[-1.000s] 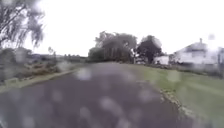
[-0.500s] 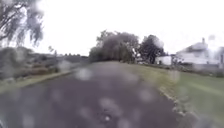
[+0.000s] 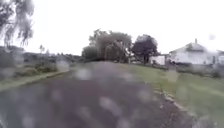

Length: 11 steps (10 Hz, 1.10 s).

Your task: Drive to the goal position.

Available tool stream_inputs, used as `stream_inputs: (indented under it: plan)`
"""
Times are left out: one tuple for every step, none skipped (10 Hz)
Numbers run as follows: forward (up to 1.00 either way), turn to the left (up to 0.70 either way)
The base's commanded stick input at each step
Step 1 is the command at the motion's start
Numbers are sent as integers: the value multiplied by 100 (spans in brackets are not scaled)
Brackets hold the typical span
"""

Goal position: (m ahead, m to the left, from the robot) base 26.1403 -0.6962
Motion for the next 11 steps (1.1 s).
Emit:
stream_inputs:
  plan:
    - [100, 0]
    - [100, 0]
    - [100, 0]
    - [100, 0]
    - [100, 0]
    - [100, 0]
    - [100, 0]
    - [100, 0]
    - [100, 0]
    - [100, 0]
    - [100, 0]
